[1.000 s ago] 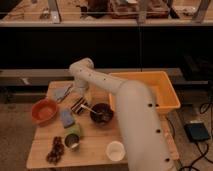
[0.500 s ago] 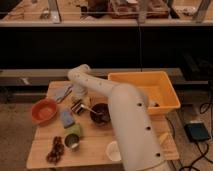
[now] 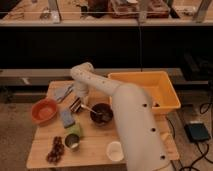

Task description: Place eraser in metal cup

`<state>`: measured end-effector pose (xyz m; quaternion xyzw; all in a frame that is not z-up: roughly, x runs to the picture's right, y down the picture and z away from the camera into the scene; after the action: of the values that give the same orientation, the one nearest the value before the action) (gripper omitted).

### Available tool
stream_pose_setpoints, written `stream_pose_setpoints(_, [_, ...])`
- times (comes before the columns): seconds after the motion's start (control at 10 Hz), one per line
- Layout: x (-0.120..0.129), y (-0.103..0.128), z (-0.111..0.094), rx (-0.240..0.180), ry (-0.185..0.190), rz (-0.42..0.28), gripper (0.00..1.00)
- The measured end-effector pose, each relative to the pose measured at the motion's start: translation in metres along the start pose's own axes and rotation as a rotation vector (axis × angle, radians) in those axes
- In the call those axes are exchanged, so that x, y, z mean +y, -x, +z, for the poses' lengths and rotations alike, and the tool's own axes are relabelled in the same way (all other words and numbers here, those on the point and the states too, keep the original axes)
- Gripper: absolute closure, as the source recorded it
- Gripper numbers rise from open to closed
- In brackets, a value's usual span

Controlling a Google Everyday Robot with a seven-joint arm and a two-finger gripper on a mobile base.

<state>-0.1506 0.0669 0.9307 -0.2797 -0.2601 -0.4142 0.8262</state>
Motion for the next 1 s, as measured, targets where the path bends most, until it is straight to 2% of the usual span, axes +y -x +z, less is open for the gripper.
stream_pose_setpoints(0.1, [0.005, -0.006, -0.019, 0.01, -0.017, 0.018, 1.0])
stream_pose_setpoints(0.3, [0.011, -0.014, -0.055, 0.036, -0.049, 0.039, 1.0])
stream_pose_setpoints(0.4, [0.013, -0.015, -0.084, 0.057, -0.074, 0.041, 1.0])
stream_pose_setpoints(0.6, [0.015, -0.011, -0.126, 0.084, -0.111, 0.033, 1.0])
stream_pose_setpoints(0.8, [0.019, 0.004, -0.164, 0.089, -0.159, -0.005, 1.0])
stream_pose_setpoints(1.0, [0.03, 0.029, -0.179, 0.07, -0.184, -0.048, 1.0])
